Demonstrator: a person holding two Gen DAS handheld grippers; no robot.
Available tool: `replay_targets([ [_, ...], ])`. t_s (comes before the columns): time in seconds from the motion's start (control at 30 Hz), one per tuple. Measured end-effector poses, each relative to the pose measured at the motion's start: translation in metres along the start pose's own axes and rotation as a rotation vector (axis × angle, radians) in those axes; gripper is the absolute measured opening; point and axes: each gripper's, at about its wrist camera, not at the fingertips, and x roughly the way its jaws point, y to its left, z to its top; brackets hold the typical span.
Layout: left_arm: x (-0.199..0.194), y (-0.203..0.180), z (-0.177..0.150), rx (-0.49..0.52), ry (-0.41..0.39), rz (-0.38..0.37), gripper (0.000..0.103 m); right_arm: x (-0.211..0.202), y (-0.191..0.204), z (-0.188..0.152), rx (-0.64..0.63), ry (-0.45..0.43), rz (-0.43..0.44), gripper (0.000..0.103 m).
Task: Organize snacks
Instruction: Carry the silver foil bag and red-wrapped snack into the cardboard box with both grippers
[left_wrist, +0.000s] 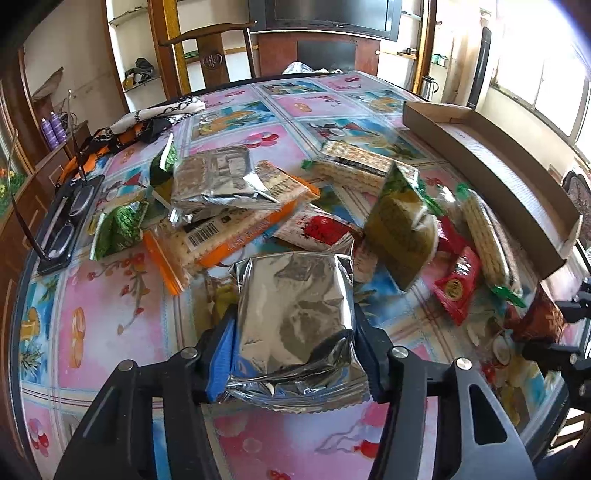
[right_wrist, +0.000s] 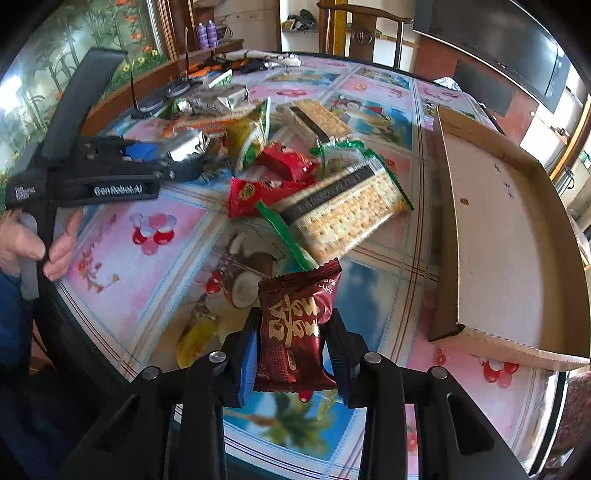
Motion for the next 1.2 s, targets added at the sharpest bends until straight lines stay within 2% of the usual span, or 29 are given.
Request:
replay_targets([
  [0.27,-0.024,0.003,0.005,-0.050,-0.054,-0.079,0.056,-0.028,-0.017,0.013,0.107,-0.118,0.053,0.037],
  [0.47,-0.042,-0.009,0.018,-0.041,-0.102,-0.122,0.056,-0.044,-0.033,0.025,0.173,-0.183,0.048,0.036],
  [0.8,-0.045,-0.039,0.035,-0.009,-0.117,-0.140,0.056,-0.043,-0.046,0.028,0.218,-0.204,0.072,0.036],
  [1.2,-0.036,-0.087,0.075,0.036,-0.134,-0.179,0.056,-0.050,-0.095,0.049,0.328,-0.277,0.068,0.036],
])
